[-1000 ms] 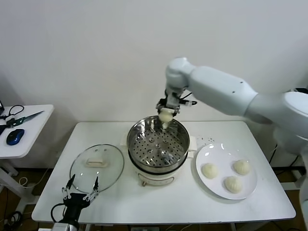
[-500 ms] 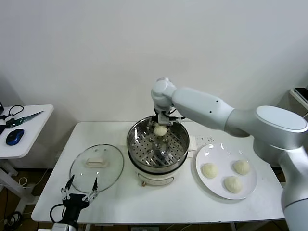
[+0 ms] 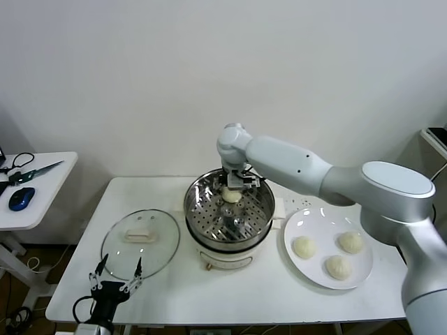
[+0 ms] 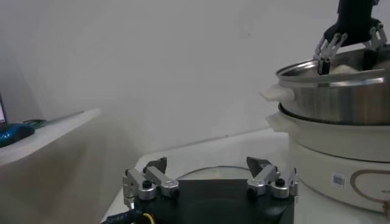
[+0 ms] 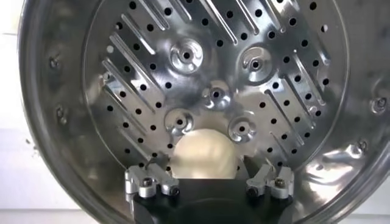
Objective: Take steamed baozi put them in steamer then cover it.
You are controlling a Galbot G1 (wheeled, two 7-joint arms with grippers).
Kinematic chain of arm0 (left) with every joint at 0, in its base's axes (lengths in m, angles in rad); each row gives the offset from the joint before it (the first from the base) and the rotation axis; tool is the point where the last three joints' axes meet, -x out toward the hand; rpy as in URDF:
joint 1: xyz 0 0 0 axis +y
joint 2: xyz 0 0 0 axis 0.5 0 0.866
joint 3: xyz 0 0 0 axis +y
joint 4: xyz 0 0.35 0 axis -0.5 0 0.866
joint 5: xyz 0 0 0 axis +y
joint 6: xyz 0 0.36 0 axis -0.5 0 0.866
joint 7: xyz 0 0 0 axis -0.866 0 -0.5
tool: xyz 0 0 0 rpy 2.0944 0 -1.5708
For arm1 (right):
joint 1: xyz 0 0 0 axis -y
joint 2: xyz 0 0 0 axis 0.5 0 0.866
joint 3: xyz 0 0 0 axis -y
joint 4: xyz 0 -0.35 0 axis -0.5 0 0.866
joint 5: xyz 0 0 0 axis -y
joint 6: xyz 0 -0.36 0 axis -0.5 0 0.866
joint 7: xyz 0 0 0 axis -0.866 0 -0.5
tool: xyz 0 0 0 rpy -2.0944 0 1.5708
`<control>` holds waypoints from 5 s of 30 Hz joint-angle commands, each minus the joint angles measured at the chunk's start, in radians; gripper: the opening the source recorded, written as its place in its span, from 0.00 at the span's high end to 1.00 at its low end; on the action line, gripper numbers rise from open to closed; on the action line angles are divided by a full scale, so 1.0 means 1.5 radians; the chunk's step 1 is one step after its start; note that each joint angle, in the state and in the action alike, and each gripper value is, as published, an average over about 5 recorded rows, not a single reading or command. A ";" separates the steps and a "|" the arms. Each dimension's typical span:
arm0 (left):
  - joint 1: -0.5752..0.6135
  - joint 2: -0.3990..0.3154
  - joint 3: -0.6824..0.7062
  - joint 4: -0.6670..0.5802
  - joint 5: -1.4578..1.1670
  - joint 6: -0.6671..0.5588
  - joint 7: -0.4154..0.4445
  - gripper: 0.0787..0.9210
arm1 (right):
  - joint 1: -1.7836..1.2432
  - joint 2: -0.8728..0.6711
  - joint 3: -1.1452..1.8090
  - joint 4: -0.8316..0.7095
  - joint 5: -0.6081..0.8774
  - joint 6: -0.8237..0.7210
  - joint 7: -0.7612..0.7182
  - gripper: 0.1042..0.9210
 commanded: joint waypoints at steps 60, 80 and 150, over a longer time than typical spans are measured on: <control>0.040 -0.004 -0.006 -0.021 0.007 0.000 0.000 0.12 | -0.185 -0.405 -0.034 0.101 0.510 -0.583 0.079 0.12; 0.045 -0.001 -0.006 -0.019 0.009 -0.003 -0.001 0.12 | -0.175 -0.386 -0.031 0.085 0.504 -0.573 0.071 0.26; 0.024 -0.001 0.029 -0.024 0.008 -0.012 0.004 0.12 | 0.124 0.042 -0.326 0.054 0.889 -0.675 0.183 0.24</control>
